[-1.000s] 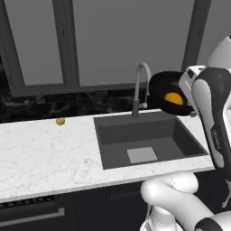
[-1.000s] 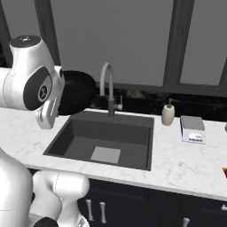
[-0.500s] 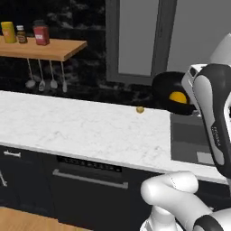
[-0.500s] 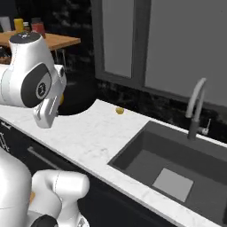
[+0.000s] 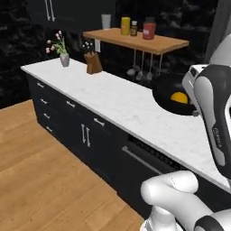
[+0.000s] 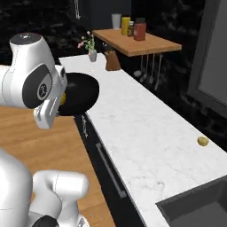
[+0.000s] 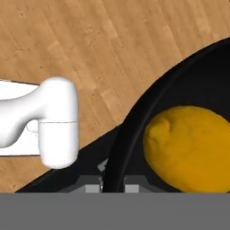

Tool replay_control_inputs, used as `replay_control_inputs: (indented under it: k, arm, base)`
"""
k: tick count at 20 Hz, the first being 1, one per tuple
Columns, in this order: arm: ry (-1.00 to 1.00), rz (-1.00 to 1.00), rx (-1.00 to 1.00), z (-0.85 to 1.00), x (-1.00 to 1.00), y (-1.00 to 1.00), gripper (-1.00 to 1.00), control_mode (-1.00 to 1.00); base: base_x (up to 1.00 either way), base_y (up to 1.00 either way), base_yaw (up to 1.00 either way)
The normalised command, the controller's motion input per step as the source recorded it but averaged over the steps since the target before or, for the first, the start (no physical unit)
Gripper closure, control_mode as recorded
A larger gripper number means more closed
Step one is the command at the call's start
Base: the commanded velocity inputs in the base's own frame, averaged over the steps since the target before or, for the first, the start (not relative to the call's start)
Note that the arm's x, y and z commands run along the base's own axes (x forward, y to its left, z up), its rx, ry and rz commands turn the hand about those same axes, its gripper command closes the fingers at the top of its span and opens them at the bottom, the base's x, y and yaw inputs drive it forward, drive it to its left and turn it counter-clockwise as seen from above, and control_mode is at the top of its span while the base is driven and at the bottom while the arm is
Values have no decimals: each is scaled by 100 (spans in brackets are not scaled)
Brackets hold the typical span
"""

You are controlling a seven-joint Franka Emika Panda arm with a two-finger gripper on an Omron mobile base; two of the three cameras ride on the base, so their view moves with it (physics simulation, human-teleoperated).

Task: Pick the lemon from the sink and place it in the bowl. Then pick the bowl and place it in the microwave. Then close the microwave door and press the start button.

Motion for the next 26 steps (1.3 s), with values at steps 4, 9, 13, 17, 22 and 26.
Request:
replay_control_inputs:
  k: [4,9,13,17,22,26]
  arm:
    - [0,0,0,0,0,0,100,100]
    - [0,0,0,0,0,0,100,100]
    - [0,0,0,0,0,0,100,100]
    - [0,0,0,0,0,0,100,100]
    - [0,0,0,0,0,0,100,100]
    - [0,0,0,0,0,0,100,100]
  base:
    - [0,52,80]
    - [0,28,72]
    - [1,24,67]
    - [41,16,66]
    - [69,0,60]
    - [70,0,67]
